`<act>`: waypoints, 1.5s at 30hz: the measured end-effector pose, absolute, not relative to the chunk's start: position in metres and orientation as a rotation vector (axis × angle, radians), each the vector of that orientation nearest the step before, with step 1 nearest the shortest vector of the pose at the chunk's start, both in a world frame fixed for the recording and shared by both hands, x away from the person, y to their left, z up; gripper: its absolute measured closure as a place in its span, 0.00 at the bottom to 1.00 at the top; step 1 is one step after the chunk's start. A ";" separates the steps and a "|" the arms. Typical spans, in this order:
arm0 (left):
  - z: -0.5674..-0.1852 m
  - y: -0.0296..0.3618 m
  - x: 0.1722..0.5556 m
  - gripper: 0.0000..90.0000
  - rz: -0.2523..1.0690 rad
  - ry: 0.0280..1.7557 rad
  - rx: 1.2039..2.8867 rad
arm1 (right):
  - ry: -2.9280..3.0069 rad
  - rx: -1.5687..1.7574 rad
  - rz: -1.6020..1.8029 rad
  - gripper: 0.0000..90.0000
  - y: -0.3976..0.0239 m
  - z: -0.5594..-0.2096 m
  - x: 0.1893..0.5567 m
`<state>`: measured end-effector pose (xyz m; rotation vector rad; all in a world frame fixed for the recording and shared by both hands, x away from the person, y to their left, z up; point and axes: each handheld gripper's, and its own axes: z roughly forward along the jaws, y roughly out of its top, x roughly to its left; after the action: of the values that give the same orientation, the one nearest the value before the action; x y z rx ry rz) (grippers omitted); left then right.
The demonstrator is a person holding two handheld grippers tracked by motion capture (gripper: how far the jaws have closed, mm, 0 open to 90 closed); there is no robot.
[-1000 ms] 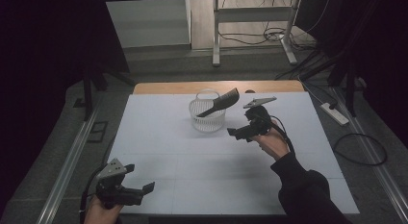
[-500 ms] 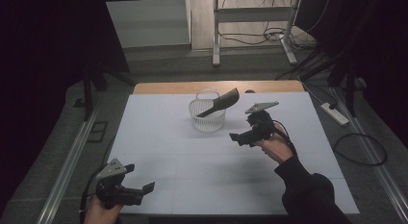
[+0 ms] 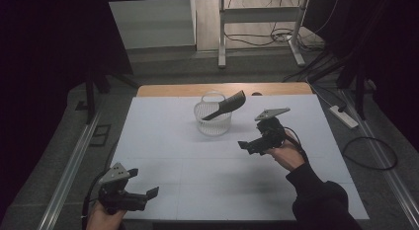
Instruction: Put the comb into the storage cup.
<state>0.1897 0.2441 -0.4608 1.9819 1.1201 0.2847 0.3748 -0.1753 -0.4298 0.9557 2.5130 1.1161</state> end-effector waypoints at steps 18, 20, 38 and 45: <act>-0.461 0.245 0.190 0.02 0.282 1.123 1.977 | 2.541 0.941 1.178 0.00 -0.183 -0.430 0.356; -0.461 0.245 0.190 0.02 0.282 1.123 1.977 | 2.539 0.940 1.178 0.00 -0.184 -0.430 0.354; -0.461 0.245 0.190 0.01 0.282 1.124 1.977 | 2.540 0.963 1.147 0.00 -0.198 -0.433 0.336; -0.461 0.245 0.190 0.01 0.281 1.124 1.976 | 2.532 0.981 1.143 0.00 -0.207 -0.433 0.330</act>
<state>0.1896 0.2447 -0.4608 1.9756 1.1244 0.2811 0.3301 -0.2075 -0.4327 0.9810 2.5324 1.1427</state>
